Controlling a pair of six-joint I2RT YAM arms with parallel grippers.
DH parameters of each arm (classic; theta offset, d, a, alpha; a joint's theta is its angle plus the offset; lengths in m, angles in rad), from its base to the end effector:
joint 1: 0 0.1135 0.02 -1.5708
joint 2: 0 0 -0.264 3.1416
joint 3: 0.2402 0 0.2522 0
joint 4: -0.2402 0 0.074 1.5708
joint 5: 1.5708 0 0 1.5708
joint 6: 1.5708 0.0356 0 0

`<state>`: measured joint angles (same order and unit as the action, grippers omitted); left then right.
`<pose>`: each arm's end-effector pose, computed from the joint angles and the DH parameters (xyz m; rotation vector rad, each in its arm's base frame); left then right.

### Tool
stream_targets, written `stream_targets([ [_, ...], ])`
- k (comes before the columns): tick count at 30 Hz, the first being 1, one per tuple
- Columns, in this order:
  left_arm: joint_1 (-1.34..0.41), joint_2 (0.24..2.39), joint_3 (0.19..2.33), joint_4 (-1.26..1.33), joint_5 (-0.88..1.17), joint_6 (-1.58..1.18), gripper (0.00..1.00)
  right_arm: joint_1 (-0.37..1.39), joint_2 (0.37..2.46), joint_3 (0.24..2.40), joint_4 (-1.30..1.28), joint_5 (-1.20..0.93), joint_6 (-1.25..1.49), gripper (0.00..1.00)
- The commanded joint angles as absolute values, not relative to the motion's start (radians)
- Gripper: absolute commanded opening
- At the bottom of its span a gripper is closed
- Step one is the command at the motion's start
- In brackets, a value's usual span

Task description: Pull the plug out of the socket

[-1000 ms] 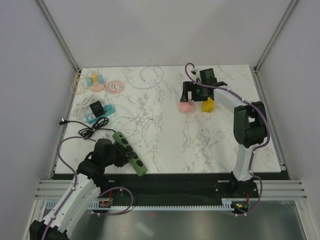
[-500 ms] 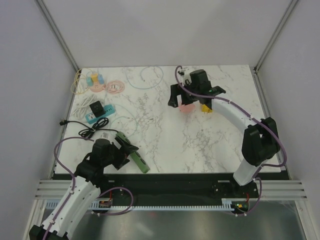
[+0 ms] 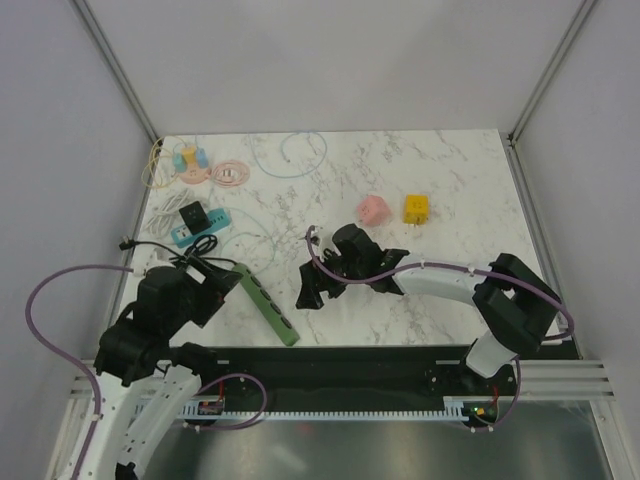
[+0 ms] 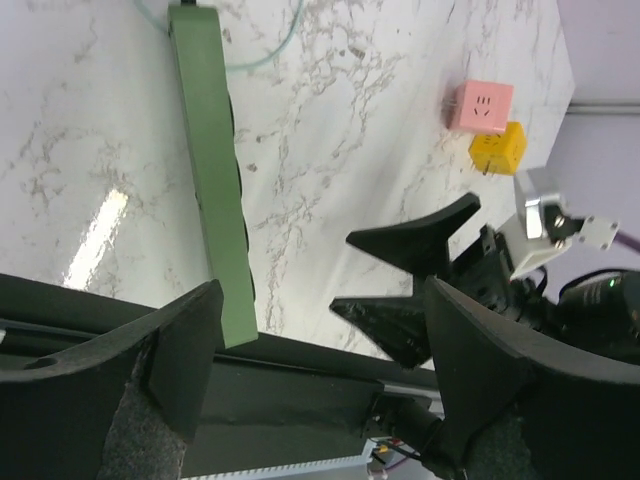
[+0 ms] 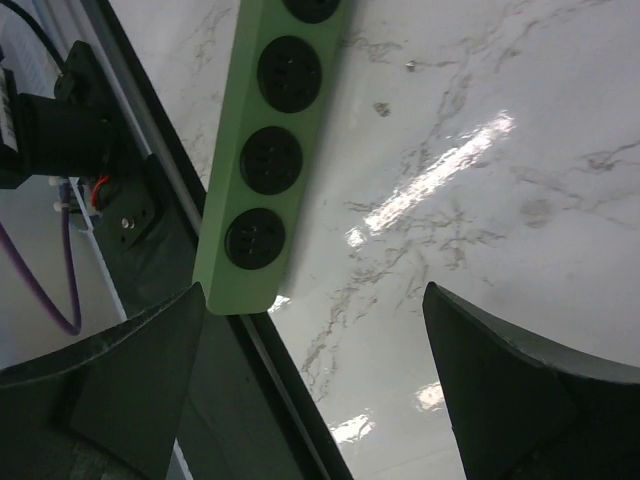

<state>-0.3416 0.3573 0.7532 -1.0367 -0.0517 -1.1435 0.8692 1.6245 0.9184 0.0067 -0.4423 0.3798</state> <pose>0.0603 -0.0195 0.2902 -0.9328 2.1234 -0.7425 0.2083 0.2701 0.1955 -0.8420 2.3141 1.1133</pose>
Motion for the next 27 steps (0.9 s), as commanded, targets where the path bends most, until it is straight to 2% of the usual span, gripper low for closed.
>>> stream_targets([
  [1, -0.336, 0.543, 0.896, -1.091, -0.14, -1.005, 0.86, 0.893, 1.546, 0.858, 0.179, -0.451, 0.459, 0.98],
  [2, -0.336, 0.649, 0.917, -1.077, -0.124, -0.977, 0.82, 0.893, 1.531, 0.83, 0.189, -0.446, 0.462, 0.98],
  [8, -0.336, 0.842, 0.928, -0.821, -0.009, -0.896, 0.65, 0.893, 1.445, 0.718, 0.192, -0.379, 0.442, 0.98],
  [15, -0.345, 1.081, 0.836, -0.588, 0.098, -0.875, 0.59, 0.894, 1.424, 0.647, 0.215, -0.348, 0.423, 0.98],
  [20, -0.359, 1.203, 0.848, -0.583, 0.04, -0.853, 0.6, 0.891, 1.451, 0.646, 0.215, -0.371, 0.371, 0.98],
  [24, -0.388, 1.157, 0.836, -0.688, -0.173, -0.937, 0.73, 0.885, 1.474, 0.666, 0.18, -0.367, 0.331, 0.98],
  [27, -0.39, 1.12, 0.805, -0.721, -0.23, -0.982, 0.81, 0.884, 1.485, 0.667, 0.196, -0.399, 0.344, 0.98],
])
